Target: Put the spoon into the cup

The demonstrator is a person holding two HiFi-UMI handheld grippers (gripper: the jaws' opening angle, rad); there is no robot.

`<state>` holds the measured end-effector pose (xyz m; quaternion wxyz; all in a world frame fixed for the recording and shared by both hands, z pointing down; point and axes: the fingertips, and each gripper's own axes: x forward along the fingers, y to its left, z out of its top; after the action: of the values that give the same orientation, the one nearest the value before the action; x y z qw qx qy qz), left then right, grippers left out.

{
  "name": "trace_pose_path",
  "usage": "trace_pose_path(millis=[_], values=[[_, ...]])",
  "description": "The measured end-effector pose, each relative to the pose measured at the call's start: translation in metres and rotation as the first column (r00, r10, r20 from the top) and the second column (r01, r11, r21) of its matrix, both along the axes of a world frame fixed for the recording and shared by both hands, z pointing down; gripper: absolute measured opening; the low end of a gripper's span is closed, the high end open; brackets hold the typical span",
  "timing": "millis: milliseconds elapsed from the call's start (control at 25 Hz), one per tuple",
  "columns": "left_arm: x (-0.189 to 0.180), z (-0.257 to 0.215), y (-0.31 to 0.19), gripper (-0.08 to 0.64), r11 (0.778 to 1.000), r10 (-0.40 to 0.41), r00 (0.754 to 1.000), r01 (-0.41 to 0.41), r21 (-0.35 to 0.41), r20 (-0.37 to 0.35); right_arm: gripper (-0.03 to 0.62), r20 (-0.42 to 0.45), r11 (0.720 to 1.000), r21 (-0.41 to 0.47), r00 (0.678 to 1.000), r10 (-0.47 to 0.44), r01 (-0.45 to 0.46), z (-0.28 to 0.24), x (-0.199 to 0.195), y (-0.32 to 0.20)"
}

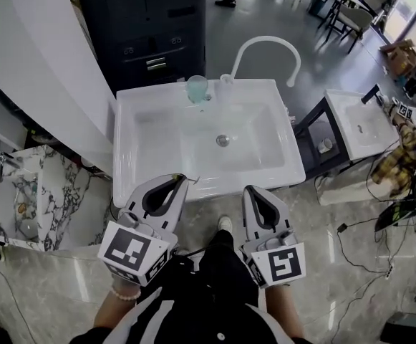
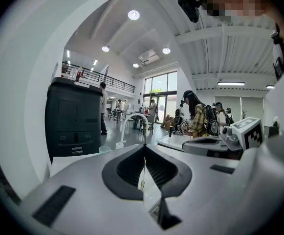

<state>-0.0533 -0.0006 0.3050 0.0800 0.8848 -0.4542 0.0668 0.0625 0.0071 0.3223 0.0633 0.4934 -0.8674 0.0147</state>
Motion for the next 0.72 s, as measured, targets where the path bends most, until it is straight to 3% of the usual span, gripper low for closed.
trace_pose_path(millis=[360, 720], values=[[0.021, -0.005, -0.043, 0.005, 0.991, -0.131, 0.991, 0.131, -0.007, 0.019, 0.000, 0.006, 0.991, 0.003, 0.991, -0.134, 0.134, 0.002, 0.026, -0.059], [0.042, -0.013, -0.078, 0.005, 0.962, -0.273, 0.962, 0.273, -0.001, 0.008, 0.000, -0.017, 0.965, -0.022, 0.965, -0.261, 0.261, -0.005, 0.046, -0.108]])
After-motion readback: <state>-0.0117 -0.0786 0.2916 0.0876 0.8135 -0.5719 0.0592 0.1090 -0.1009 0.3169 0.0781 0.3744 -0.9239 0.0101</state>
